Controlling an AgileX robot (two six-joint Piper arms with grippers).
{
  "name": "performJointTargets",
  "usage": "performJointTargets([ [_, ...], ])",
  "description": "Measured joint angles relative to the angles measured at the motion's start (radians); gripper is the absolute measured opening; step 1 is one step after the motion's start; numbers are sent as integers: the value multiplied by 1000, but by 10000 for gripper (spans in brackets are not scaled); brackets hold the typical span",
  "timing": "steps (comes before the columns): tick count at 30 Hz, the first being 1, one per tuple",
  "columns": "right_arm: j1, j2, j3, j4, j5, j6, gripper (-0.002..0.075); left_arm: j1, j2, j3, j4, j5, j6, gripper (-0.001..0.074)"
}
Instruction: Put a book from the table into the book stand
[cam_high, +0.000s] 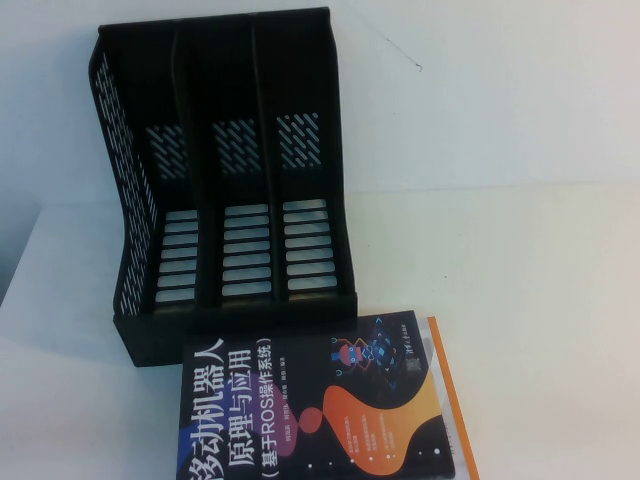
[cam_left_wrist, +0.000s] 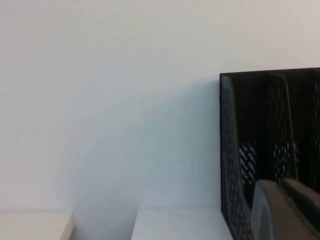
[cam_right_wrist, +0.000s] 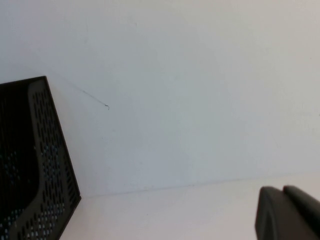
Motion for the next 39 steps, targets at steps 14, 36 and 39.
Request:
performJointTargets([
  [14,0,0,0,2,-64,0,8,0,0,0,0,-12,12,-3],
  [36,0,323,-548,162,775,-89,8,-25,351,-458,-214,653,116,-3],
  [39,0,459,-597,293,792,-198,8,-44,457,-458,-338,720,147,-3],
])
